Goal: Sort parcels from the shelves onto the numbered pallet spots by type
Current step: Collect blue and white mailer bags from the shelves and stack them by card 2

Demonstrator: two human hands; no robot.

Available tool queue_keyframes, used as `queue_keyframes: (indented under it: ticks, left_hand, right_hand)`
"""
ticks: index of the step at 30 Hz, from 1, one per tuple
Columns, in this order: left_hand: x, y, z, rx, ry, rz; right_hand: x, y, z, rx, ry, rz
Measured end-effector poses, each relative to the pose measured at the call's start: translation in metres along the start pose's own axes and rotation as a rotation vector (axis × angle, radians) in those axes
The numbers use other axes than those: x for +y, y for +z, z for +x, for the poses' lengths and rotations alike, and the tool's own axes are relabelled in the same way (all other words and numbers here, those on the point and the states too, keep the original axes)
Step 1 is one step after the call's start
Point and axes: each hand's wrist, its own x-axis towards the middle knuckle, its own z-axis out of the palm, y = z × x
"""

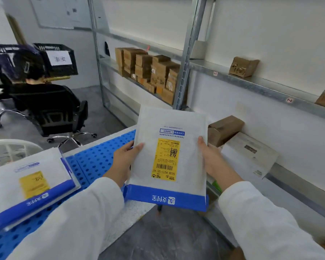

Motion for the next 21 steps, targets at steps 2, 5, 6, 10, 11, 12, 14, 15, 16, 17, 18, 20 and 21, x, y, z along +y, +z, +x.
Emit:
queue_keyframes:
  ticks: [2, 5, 6, 10, 11, 12, 14, 15, 16, 17, 18, 20, 21]
  left_hand:
    - [0.009, -0.025, 0.009, 0.022, 0.015, -0.082]
    - [0.023, -0.066, 0.022, 0.094, 0.082, -0.127]
    - [0.028, -0.079, 0.026, 0.129, 0.105, -0.119]
    - [0.044, -0.127, 0.039, 0.185, 0.11, -0.062]
    - [0.046, -0.14, 0.042, 0.207, 0.104, -0.021]
    - [0.047, -0.154, 0.047, 0.237, 0.092, 0.025]
    - [0.051, -0.18, 0.053, 0.299, 0.07, 0.13]
    - [0.052, -0.194, 0.056, 0.323, 0.068, 0.176]
    - [0.054, -0.206, 0.057, 0.339, 0.065, 0.211]
    - [0.055, -0.219, 0.059, 0.348, 0.065, 0.24]
    - [0.055, -0.23, 0.06, 0.357, 0.066, 0.267]
    - [0.055, -0.254, 0.06, 0.362, 0.072, 0.28]
    - [0.054, -0.265, 0.059, 0.361, 0.081, 0.272]
  right_hand:
    - [-0.005, 0.028, 0.0, -0.043, 0.029, -0.03]
    - [0.0, 0.069, 0.002, -0.172, 0.024, -0.1]
    - [0.001, 0.083, 0.003, -0.203, 0.012, -0.125]
    - [0.002, 0.143, 0.007, -0.224, -0.039, -0.194]
    - [0.002, 0.159, 0.009, -0.227, -0.048, -0.213]
    - [0.002, 0.174, 0.01, -0.23, -0.06, -0.23]
    - [0.005, 0.205, 0.011, -0.241, -0.08, -0.264]
    - [0.007, 0.22, 0.012, -0.246, -0.081, -0.28]
    - [0.009, 0.234, 0.012, -0.251, -0.082, -0.292]
    - [0.011, 0.248, 0.011, -0.259, -0.084, -0.3]
    - [0.013, 0.259, 0.012, -0.269, -0.087, -0.303]
    - [0.018, 0.285, 0.012, -0.289, -0.095, -0.302]
    - [0.021, 0.296, 0.011, -0.298, -0.094, -0.3]
